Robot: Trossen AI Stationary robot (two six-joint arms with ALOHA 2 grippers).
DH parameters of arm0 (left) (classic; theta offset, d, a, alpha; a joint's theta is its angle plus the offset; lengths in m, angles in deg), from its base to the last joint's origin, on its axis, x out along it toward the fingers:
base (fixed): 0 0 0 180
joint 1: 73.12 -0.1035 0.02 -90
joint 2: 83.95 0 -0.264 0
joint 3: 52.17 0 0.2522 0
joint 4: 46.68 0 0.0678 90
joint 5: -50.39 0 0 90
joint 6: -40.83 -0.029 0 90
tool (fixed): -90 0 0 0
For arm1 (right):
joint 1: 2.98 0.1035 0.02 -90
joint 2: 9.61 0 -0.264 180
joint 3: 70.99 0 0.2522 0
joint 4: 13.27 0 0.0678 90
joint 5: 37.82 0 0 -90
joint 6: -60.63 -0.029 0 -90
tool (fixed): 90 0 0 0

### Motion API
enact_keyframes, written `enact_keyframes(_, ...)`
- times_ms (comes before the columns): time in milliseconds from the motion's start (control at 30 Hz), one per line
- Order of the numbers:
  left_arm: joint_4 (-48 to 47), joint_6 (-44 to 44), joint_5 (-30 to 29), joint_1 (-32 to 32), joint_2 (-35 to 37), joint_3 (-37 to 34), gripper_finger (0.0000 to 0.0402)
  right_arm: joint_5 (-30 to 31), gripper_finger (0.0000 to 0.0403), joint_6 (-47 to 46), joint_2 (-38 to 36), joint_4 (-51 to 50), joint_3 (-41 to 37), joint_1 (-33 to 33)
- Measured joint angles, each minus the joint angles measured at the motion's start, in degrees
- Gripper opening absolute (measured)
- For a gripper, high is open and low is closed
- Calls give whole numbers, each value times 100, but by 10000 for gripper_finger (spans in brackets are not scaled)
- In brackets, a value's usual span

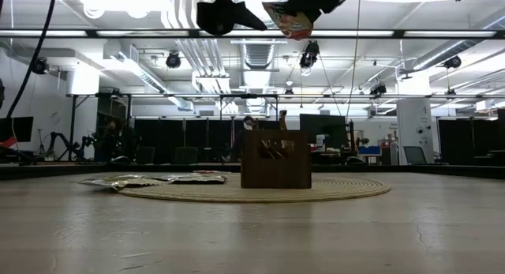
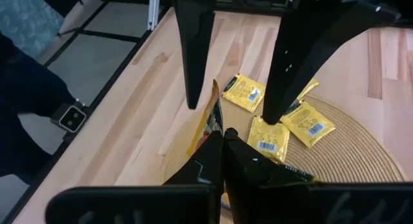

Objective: Pick & Place Tea
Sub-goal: Put the bottom orange tea bag into the bottom section of the wooden organizer

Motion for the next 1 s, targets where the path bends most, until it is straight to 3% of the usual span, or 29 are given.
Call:
enact_keyframes(333, 0, 57, 120, -2, -72, 0, 193, -13, 8, -178, 0, 198, 73, 1)
enact_keyframes(600, 81, -49, 81, -4, -72, 2, 15, -31, 8, -260, 0, 187, 83, 12)
enact_keyframes(833, 85, -25, 27, 2, -72, 2, 2, -31, 11, -694, -10, 178, 95, 1)
enact_keyframes(1000, 64, 129, -133, 0, -72, 2, 1, -52, 45, -1105, -78, 176, 267, 1)
